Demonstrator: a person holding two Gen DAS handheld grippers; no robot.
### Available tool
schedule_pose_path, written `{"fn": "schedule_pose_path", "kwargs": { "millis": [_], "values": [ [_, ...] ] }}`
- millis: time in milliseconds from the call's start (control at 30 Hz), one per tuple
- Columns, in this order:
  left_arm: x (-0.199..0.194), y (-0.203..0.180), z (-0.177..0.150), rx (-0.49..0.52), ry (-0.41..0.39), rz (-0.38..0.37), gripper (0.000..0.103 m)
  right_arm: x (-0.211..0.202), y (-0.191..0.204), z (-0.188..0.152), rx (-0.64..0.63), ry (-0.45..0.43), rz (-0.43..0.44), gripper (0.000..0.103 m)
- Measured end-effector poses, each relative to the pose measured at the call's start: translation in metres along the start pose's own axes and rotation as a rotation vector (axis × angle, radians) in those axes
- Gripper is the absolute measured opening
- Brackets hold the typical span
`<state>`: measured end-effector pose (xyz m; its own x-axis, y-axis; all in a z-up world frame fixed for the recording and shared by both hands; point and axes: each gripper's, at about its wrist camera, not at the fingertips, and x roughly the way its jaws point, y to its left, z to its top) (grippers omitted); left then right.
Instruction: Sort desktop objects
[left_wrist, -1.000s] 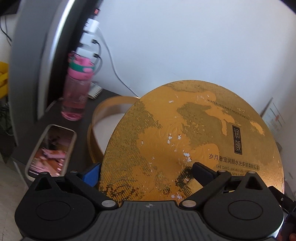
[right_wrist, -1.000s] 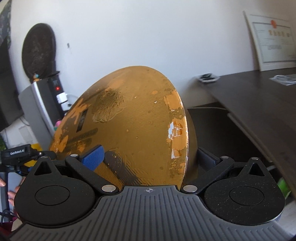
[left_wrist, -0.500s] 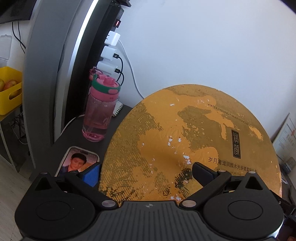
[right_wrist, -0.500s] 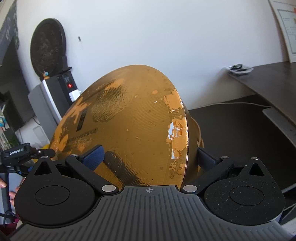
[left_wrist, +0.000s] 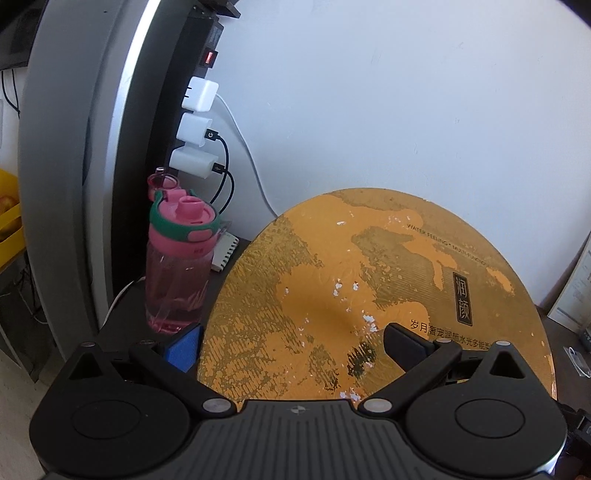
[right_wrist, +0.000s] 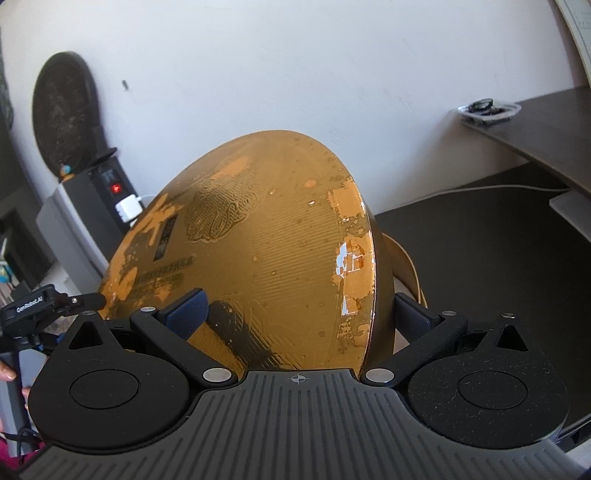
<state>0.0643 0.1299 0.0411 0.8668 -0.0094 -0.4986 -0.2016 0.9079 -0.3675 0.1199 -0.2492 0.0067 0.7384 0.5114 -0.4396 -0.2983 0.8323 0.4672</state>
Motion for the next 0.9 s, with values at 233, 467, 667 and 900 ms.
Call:
{"fn": "schedule_pose_path", "kwargs": {
  "millis": [233, 467, 667, 900],
  "values": [
    [0.019, -0.002, 0.001, 0.000, 0.030, 0.025, 0.101, 0.027, -0.013, 0.013, 0.045, 0.066, -0.005, 0.103],
    [0.041, -0.009, 0.009, 0.032, 0.057, 0.054, 0.101, 0.047, -0.022, 0.015, 0.095, 0.120, -0.026, 0.103],
    [0.059, -0.008, 0.010, 0.021, 0.093, 0.074, 0.101, 0.066, -0.029, 0.020, 0.126, 0.168, -0.040, 0.103],
    [0.066, -0.014, 0.009, 0.031, 0.108, 0.090, 0.101, 0.075, -0.035, 0.024, 0.134, 0.201, -0.053, 0.103]
  ]
}}
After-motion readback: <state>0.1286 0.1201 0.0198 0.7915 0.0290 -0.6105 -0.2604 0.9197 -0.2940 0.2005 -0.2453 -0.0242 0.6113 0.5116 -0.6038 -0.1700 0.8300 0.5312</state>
